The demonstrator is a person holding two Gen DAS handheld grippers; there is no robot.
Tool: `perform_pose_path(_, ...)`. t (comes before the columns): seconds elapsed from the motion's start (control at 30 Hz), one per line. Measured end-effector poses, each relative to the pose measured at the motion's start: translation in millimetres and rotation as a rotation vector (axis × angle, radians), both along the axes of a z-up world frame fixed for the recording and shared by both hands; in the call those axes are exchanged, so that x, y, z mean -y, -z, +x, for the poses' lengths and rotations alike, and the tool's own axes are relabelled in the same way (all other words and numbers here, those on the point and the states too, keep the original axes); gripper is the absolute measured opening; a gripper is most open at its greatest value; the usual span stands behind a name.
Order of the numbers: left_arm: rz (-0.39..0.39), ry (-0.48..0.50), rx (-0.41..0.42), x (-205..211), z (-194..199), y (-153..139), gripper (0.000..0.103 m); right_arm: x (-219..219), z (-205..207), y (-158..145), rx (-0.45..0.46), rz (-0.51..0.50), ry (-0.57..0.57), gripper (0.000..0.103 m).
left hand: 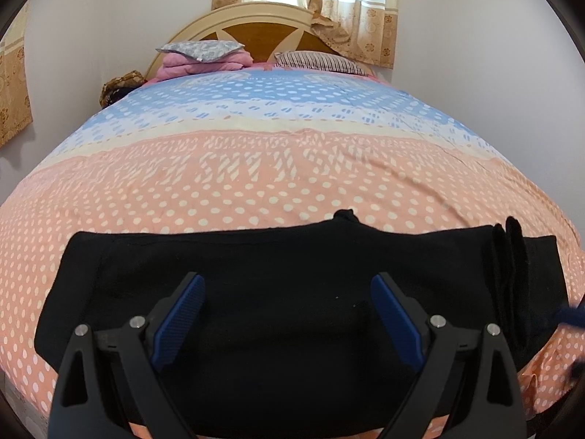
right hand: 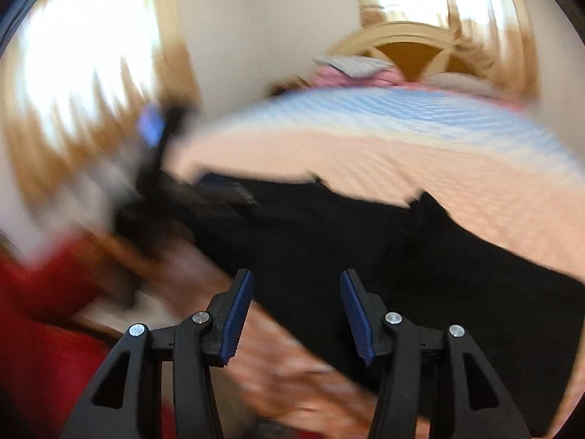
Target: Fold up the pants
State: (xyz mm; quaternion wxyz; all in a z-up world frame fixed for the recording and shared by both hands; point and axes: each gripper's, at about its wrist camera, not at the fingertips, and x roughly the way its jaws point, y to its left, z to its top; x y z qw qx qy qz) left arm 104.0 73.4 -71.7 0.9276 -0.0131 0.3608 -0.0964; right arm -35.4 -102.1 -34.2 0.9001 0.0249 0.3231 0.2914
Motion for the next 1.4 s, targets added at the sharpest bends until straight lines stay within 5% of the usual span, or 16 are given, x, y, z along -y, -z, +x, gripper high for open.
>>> perform_pose_path(0.07,-0.004,0.004,-0.001,2,0,-1,0.095,34,5,-13,0.000,0.140,0.068,0.051)
perform_pose_path(0.17,-0.005,0.026,-0.001,10,-1,-3,0.095,74,32,1,-0.074,0.130,0.292,0.002)
perform_pose_path(0.23,0.002,0.051,0.011,17,-3,-7,0.095,84,46,16,-0.114,0.126,0.367,0.002)
perform_pose_path(0.37,0.024,0.095,0.051,32,-8,-21,0.095,54,82,52,-0.175,0.117,0.296,0.003)
perform_pose_path(0.5,0.039,0.125,0.074,41,-9,-30,0.095,51,80,52,-0.129,0.144,0.297,0.003)
perform_pose_path(0.67,0.031,0.169,0.077,58,-6,-32,0.095,64,42,29,-0.101,0.126,0.262,0.003)
perform_pose_path(0.9,0.032,0.296,0.116,112,-9,-43,0.095,23,14,70,-0.253,0.074,0.105,0.003)
perform_pose_path(0.97,0.052,0.318,0.149,127,-14,-47,0.095,26,8,58,-0.221,0.071,0.111,0.003)
perform_pose_path(1.07,0.046,0.355,0.168,140,-20,-48,0.095,61,1,26,-0.157,0.118,0.194,0.003)
perform_pose_path(1.23,0.030,0.372,0.102,155,-22,-26,0.093,159,-3,-13,-0.053,0.054,0.558,0.003)
perform_pose_path(1.3,0.065,0.348,0.069,162,-20,-13,0.092,184,11,-8,-0.082,0.055,0.621,0.003)
perform_pose_path(1.4,0.100,0.332,-0.009,161,-14,10,0.093,203,47,28,-0.242,0.060,0.704,0.003)
